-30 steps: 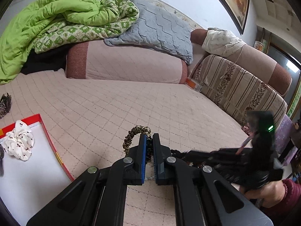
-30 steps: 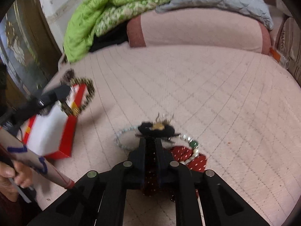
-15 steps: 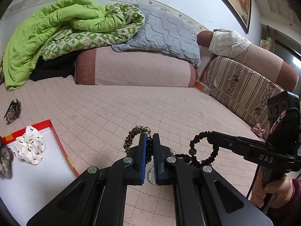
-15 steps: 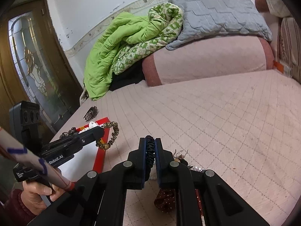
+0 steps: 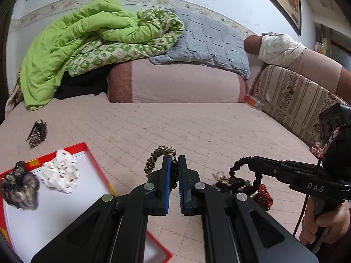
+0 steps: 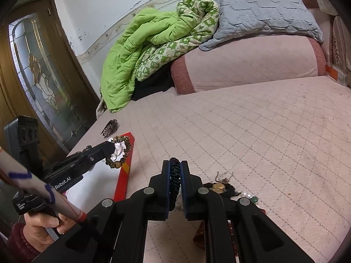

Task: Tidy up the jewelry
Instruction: 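Carry the gold bracelet and black hair tie over the white tray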

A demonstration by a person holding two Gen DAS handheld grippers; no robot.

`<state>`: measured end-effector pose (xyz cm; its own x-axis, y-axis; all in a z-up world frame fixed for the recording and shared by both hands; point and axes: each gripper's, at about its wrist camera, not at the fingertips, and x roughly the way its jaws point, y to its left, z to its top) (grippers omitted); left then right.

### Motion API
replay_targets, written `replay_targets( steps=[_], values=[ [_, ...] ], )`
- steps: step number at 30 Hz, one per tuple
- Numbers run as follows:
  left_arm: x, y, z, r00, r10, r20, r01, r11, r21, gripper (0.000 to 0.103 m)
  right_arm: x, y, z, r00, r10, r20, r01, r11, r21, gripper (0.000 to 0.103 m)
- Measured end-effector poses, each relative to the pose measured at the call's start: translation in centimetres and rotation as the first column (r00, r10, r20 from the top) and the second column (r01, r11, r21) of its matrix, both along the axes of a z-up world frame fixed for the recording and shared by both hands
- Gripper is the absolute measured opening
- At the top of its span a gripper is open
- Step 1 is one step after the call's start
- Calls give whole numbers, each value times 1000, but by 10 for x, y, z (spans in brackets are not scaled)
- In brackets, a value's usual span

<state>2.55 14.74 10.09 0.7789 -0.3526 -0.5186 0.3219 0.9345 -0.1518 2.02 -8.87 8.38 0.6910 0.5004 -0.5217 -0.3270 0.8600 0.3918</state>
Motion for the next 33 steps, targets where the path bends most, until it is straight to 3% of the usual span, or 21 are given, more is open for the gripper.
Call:
replay_targets(
  steps=[19, 24, 33],
  values=[
    [-6, 70, 3, 990, 136, -37, -137, 990, -38, 6, 13, 77, -2, 995, 102, -1, -102, 995, 22, 10],
    [-16, 106, 4, 972, 226, -70, -232, 969, -83, 6, 21, 106, 7, 989, 145, 10, -146, 988, 42, 10],
    [-23, 154, -7, 929, 347, -131, -360, 929, -86, 6, 31, 176, 22, 962, 271, 42, -273, 959, 72, 10]
  ],
)
